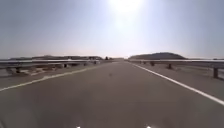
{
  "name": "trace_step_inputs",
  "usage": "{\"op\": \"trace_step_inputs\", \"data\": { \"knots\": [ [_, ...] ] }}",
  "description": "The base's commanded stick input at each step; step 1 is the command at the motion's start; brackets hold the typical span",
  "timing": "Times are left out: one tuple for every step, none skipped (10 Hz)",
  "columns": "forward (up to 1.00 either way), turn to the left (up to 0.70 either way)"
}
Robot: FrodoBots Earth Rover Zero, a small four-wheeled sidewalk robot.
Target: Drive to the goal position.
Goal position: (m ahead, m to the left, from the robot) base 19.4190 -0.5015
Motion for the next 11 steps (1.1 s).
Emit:
{"op": "trace_step_inputs", "data": {
  "knots": [
    [0.7, 0.0],
    [0.7, 0.0],
    [0.7, 0.0],
    [0.7, 0.0],
    [0.7, 0.0],
    [0.7, 0.0],
    [0.7, 0.0],
    [0.7, 0.0],
    [0.7, 0.0],
    [0.7, 0.0],
    [0.7, 0.0]
  ]
}}
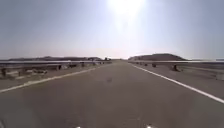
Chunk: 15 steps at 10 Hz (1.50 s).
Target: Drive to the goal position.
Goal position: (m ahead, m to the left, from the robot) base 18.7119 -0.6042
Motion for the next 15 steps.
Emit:
{"op": "trace_step_inputs", "data": {
  "knots": [
    [0.7, 0.0],
    [0.7, 0.0],
    [0.7, 0.0],
    [0.7, -0.23],
    [0.7, -0.28],
    [0.7, -0.16],
    [0.7, -0.05],
    [0.7, 0.0],
    [0.7, 0.0],
    [0.7, 0.0],
    [0.7, 0.0],
    [0.7, 0.0],
    [0.7, 0.0],
    [0.7, 0.0],
    [0.7, 0.0]
  ]
}}
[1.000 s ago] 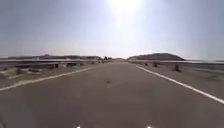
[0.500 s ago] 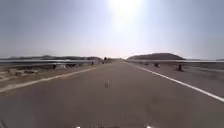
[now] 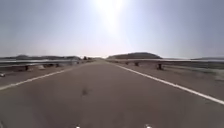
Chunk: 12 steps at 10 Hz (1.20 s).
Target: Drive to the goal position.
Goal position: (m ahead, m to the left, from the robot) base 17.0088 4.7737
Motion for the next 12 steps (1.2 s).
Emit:
{"op": "trace_step_inputs", "data": {
  "knots": [
    [0.7, 0.0],
    [0.7, 0.0],
    [0.7, 0.0],
    [0.7, 0.0],
    [0.7, 0.0],
    [0.7, 0.0],
    [0.7, 0.13],
    [0.7, 0.35],
    [0.7, 0.35],
    [0.7, 0.35],
    [0.7, 0.21],
    [0.7, 0.0]
  ]
}}
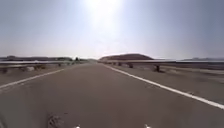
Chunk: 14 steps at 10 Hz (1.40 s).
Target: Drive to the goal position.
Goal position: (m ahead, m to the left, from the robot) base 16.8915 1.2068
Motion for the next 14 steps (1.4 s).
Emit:
{"op": "trace_step_inputs", "data": {
  "knots": [
    [0.7, 0.0],
    [0.7, 0.0],
    [0.7, 0.0],
    [0.7, 0.0],
    [0.7, 0.0],
    [0.7, 0.0],
    [0.7, 0.0],
    [0.7, 0.0],
    [0.7, 0.0],
    [0.7, 0.0],
    [0.7, 0.0],
    [0.7, 0.0],
    [0.7, 0.0],
    [0.7, 0.0]
  ]
}}
